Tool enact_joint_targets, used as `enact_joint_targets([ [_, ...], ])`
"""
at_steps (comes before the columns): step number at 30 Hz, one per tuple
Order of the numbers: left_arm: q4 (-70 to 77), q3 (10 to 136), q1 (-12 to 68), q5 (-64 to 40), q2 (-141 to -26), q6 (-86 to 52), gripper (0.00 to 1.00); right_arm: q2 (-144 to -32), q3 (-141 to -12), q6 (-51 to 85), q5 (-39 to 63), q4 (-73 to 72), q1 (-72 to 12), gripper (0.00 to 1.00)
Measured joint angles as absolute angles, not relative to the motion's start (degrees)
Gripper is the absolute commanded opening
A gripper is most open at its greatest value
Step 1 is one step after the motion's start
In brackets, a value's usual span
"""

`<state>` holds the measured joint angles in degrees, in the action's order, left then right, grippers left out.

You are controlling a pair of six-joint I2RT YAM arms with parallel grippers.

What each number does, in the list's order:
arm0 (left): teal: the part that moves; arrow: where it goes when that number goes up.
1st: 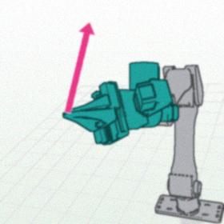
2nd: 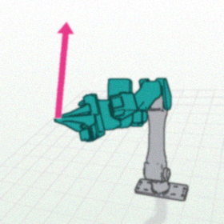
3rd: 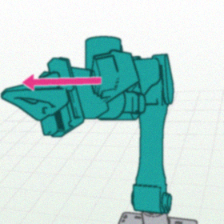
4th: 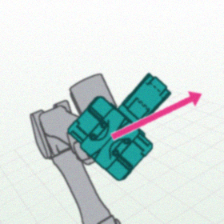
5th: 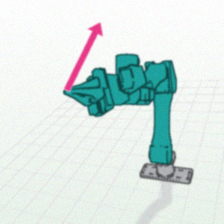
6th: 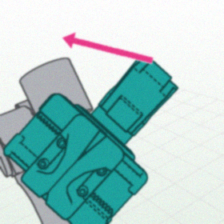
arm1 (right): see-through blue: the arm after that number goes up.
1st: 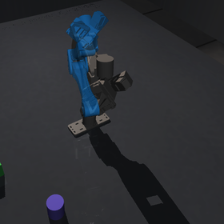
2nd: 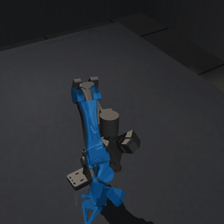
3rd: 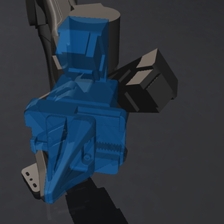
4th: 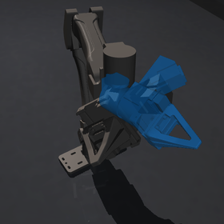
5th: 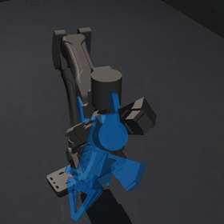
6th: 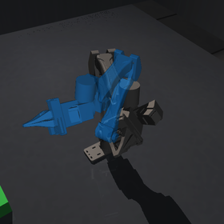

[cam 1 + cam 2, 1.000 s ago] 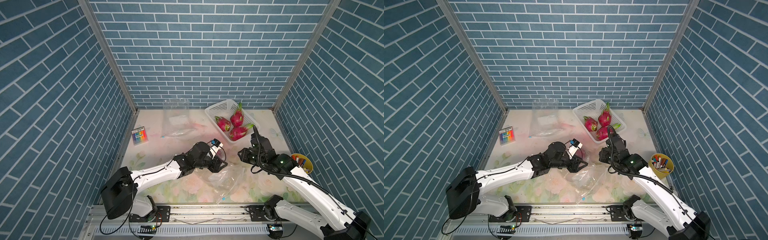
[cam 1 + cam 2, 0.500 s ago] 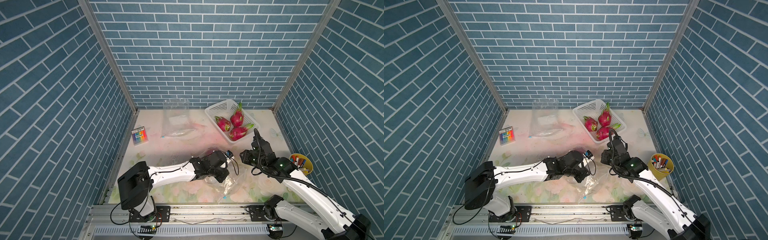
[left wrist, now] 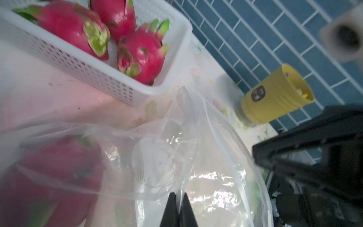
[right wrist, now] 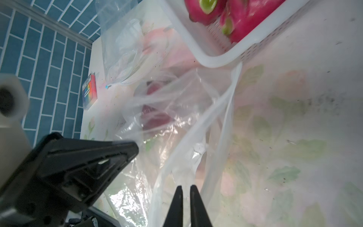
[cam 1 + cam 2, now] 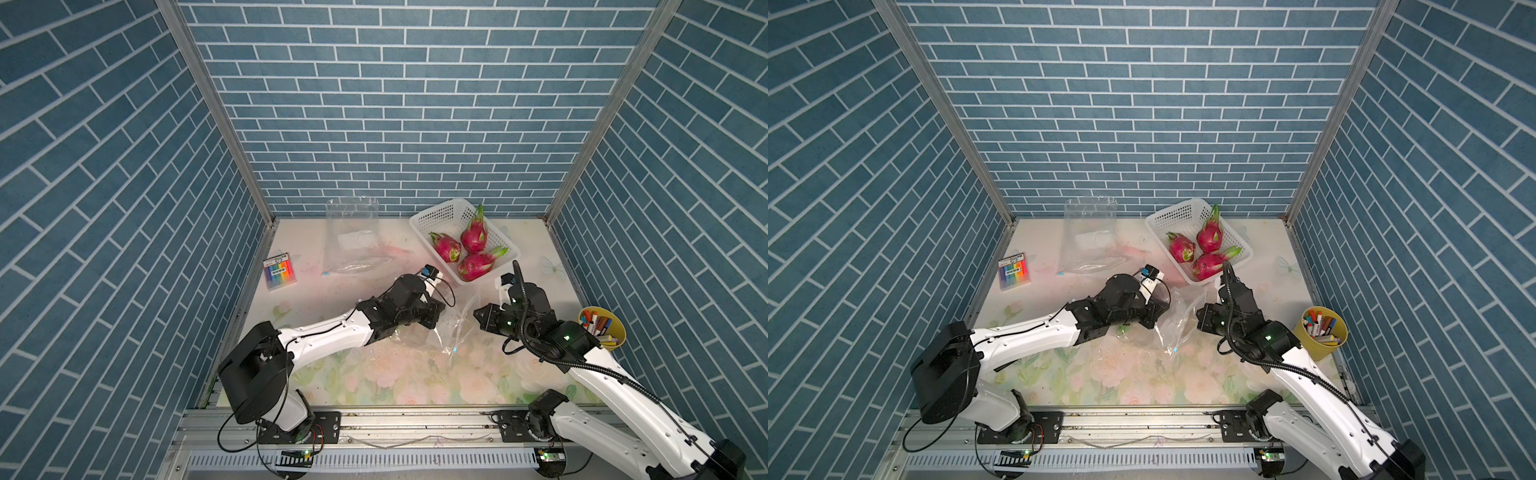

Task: Open the zip-top bag and take out the dragon fruit
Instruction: Pick up the zipper food storage bag at the center of the board, then pick up the dragon fruit from the zipper food storage bag.

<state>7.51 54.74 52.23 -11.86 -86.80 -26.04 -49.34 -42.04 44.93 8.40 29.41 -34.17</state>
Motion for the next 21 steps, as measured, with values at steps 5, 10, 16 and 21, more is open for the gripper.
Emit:
enact_joint_targets([
  [5,11.77,54.39,52.21,-13.58,-86.59,-27.81,0.00,-52.29,-39.97,45.71,11.51,24.64,-34.17,0.09],
  [10,14.74,53.47,52.21,-15.59,-86.59,-29.02,0.00,-56.12,-39.72,46.70,12.88,20.38,-34.17,0.08],
  [16,16.88,52.64,52.18,-17.56,-87.18,-30.15,0.00,-62.54,-37.43,49.82,17.23,9.96,-35.22,0.07],
  [21,17.80,52.58,51.46,-18.37,-87.59,-30.68,0.00,-64.31,-37.43,50.65,19.09,5.04,-36.49,0.07],
])
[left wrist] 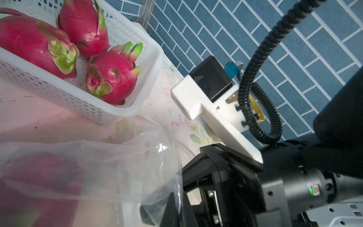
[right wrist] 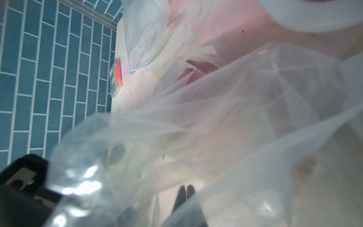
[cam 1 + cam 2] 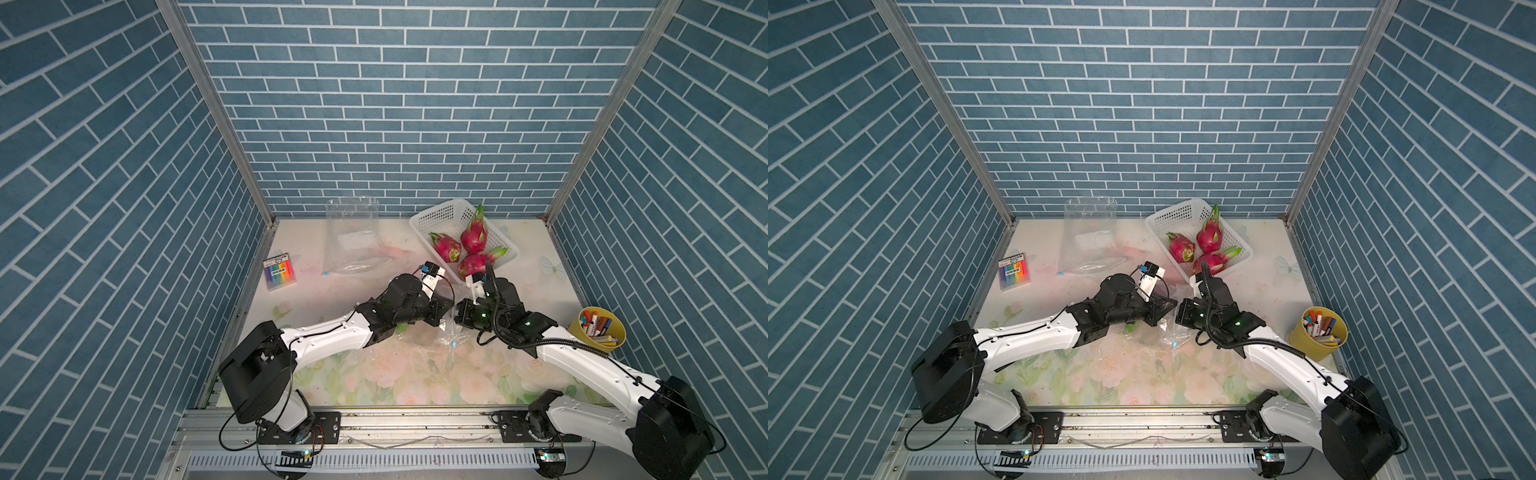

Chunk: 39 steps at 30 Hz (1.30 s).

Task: Open the zip-top bag and take out the dragon fruit
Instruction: Pick up the dragon fruit from the zipper food storage bag.

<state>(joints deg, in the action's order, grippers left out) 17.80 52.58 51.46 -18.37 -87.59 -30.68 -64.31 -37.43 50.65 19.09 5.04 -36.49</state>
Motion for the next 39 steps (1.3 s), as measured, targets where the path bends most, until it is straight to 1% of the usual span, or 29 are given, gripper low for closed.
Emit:
enact_joint_targets([
  [5,20.95,50.65,48.84,-20.56,-87.48,-32.32,0.00,-67.07,-37.39,51.37,19.81,-0.56,-36.84,0.11],
  [10,22.68,47.90,46.17,-22.48,-86.35,-33.89,0.00,-73.97,-37.34,51.64,19.29,-4.73,-37.32,0.12],
  [16,24.18,46.89,45.17,-23.90,-83.99,-34.79,0.00,-79.99,-38.52,51.62,14.83,-4.54,-37.63,0.12],
  [25,27.38,45.50,43.53,-26.15,-82.48,-37.36,0.00,-83.35,-43.46,51.09,11.49,-3.92,-37.74,0.12],
  [30,28.84,45.19,42.83,-27.31,-82.37,-38.54,0.00,-84.20,-45.32,51.05,13.80,-5.63,-37.74,0.12],
  [37,29.98,45.19,42.65,-28.29,-83.83,-38.92,0.00,-88.84,-47.24,51.22,20.27,-10.02,-37.93,0.13],
  [39,30.39,45.19,42.57,-28.60,-84.64,-39.03,0.00,-90.56,-47.64,51.24,20.78,-10.15,-38.02,0.13],
])
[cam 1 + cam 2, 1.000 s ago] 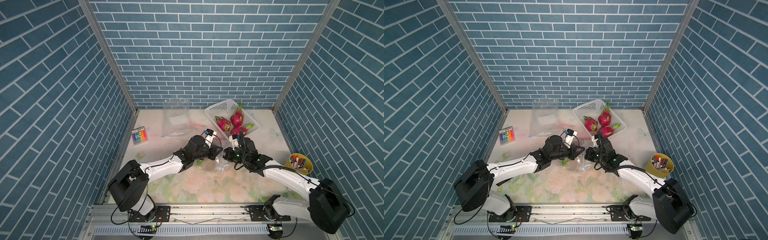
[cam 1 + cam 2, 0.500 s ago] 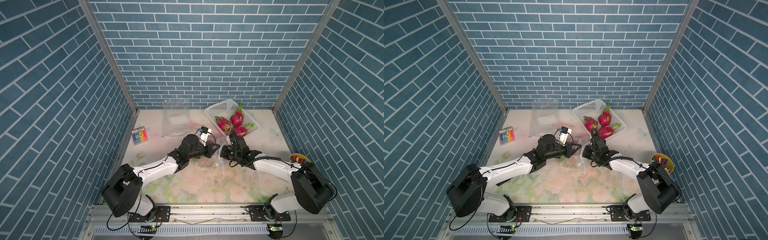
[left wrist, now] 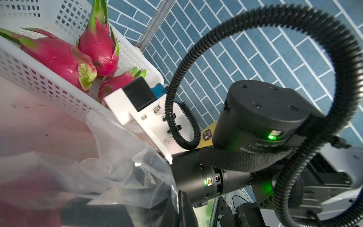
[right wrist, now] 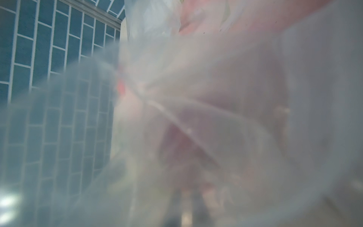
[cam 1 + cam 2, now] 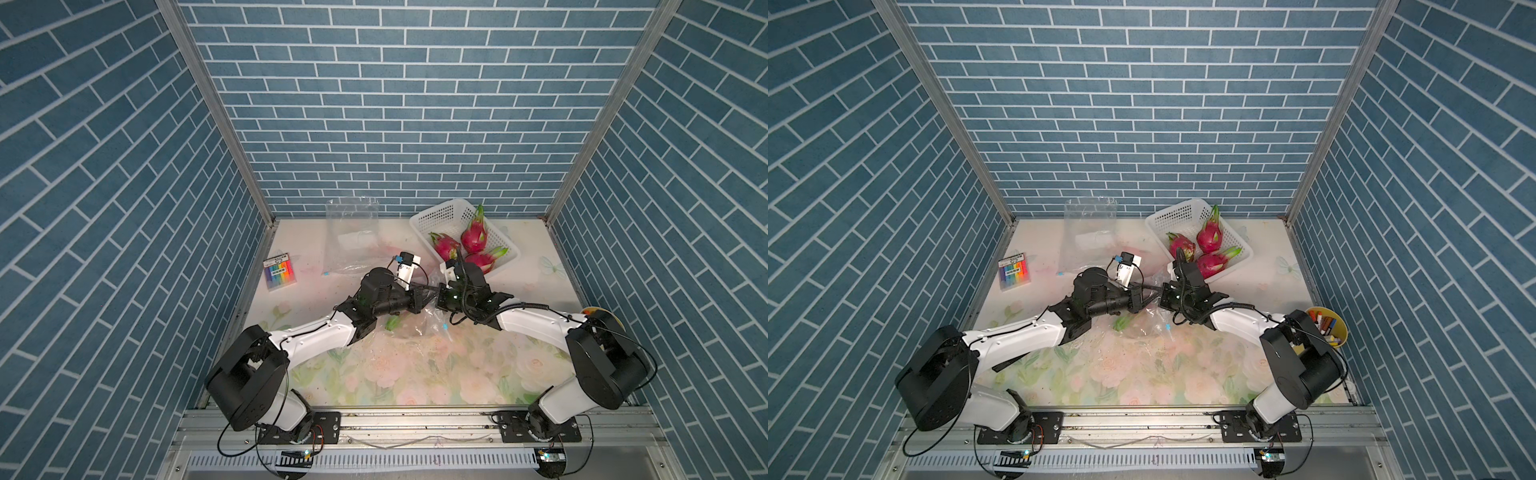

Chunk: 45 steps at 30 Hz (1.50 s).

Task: Open the zip-top bag and take out the dragon fruit
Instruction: Pick up the dragon fruit from the zipper food storage bag.

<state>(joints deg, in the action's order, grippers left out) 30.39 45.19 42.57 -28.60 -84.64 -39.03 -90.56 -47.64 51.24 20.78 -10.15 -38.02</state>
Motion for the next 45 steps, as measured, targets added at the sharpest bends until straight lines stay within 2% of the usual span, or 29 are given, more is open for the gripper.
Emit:
enact_joint_targets([
  [12,30.37,45.17,41.41,-29.47,-85.34,-39.48,0.00,-96.57,-50.78,52.58,12.97,-7.01,-38.37,0.18],
  [14,30.33,45.04,40.64,-29.47,-84.40,-39.70,0.12,-96.71,-51.27,52.62,11.70,-6.52,-38.48,0.18],
  [15,30.33,45.01,40.16,-29.41,-83.77,-39.75,0.24,-96.71,-51.37,52.66,11.42,-6.44,-38.52,0.18],
  [18,30.24,44.84,38.74,-29.12,-82.02,-39.68,0.30,-97.01,-51.77,52.66,11.35,-6.52,-38.52,0.18],
  [21,30.63,44.01,36.27,-28.99,-80.95,-39.62,0.51,-97.03,-51.83,52.45,12.25,-6.81,-38.50,0.18],
  [22,30.89,43.57,35.27,-28.93,-80.75,-39.62,0.54,-97.03,-51.96,52.38,12.69,-6.76,-38.50,0.18],
  [25,30.74,41.71,31.42,-27.49,-80.34,-38.98,0.59,-97.03,-52.99,51.55,14.76,-6.76,-38.50,0.20],
  [28,30.89,39.11,27.27,-24.01,-80.25,-37.58,0.60,-97.01,-54.41,50.52,17.08,-7.18,-38.50,0.25],
  [34,34.89,35.97,21.06,-21.80,-83.53,-36.64,0.58,-97.95,-56.53,49.10,21.12,-8.38,-38.50,0.47],
  [36,37.01,35.97,19.29,-22.33,-87.70,-36.82,0.51,-99.46,-57.84,48.88,22.44,-9.19,-38.50,0.55],
  [39,38.54,36.01,18.50,-23.38,-93.03,-37.06,0.29,-101.49,-59.02,48.80,23.70,-9.96,-38.50,0.60],
  [41,39.40,36.21,18.48,-24.49,-96.27,-36.84,0.20,-102.48,-59.51,48.75,23.97,-10.00,-38.50,0.61],
  [43,40.34,36.51,18.35,-25.76,-99.61,-36.88,0.14,-103.22,-59.86,48.73,24.05,-10.04,-38.50,0.62],
  [45,41.56,36.82,17.91,-26.76,-103.07,-37.08,0.13,-103.81,-60.40,48.75,24.08,-9.89,-38.50,0.65],
])
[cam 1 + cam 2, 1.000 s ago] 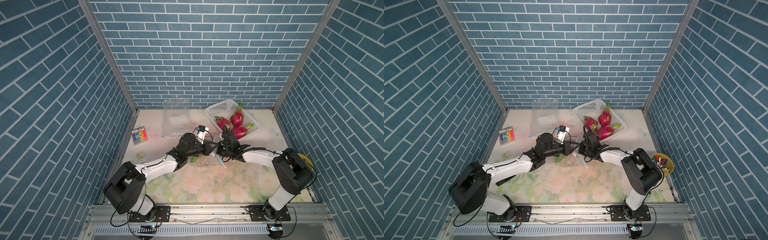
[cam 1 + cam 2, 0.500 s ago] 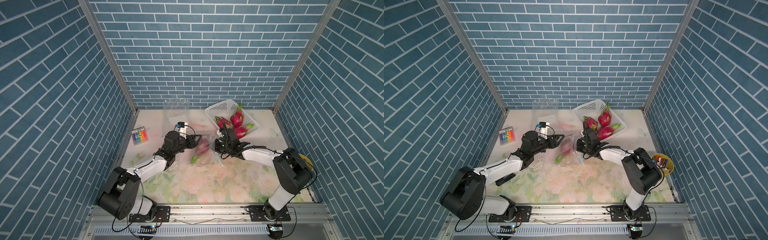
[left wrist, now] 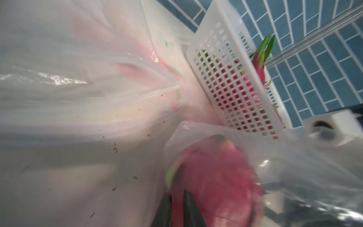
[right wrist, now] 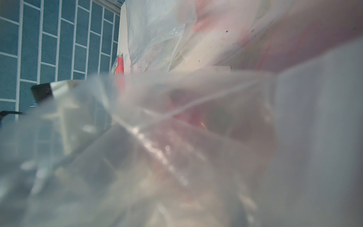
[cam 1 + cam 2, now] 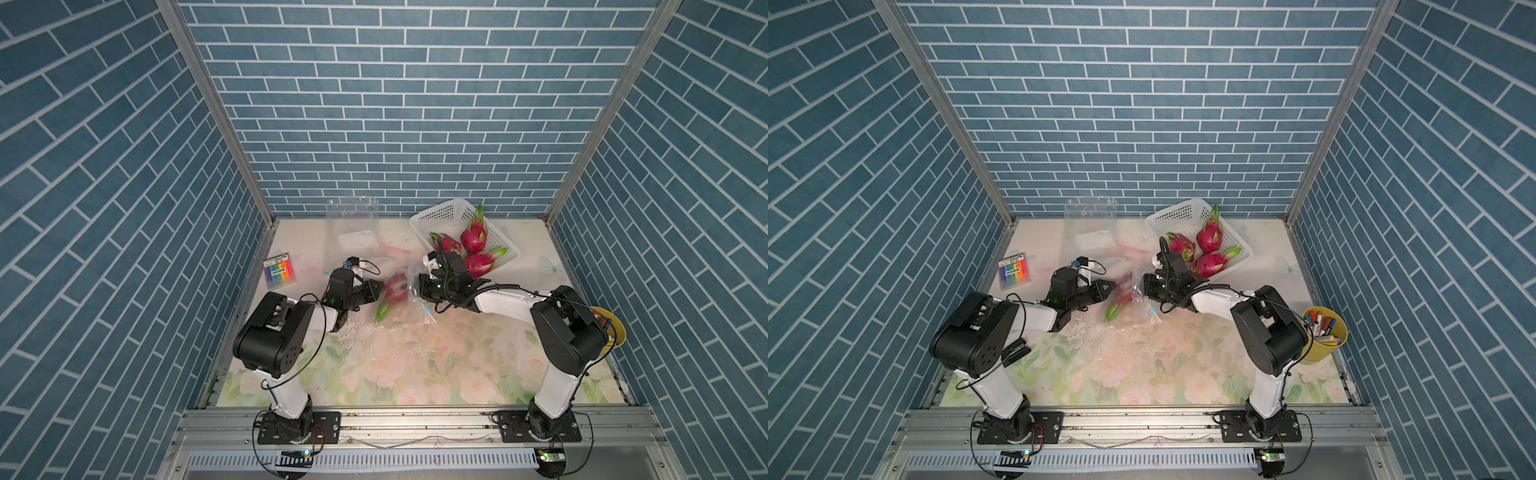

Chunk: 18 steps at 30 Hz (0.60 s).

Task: Open the zip-top bag and take out the dragon fruit
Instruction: Pick up the dragon fruit from the zipper food storage bag.

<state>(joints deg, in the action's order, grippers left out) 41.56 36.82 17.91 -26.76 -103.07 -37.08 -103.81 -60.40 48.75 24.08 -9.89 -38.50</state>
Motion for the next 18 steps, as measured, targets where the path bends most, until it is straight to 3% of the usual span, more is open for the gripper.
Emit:
enact_joint_targets([
  [18,49.12,37.36,19.31,-34.17,-111.28,-40.49,0.13,-112.27,-67.53,49.08,23.64,-9.98,-37.65,0.88],
])
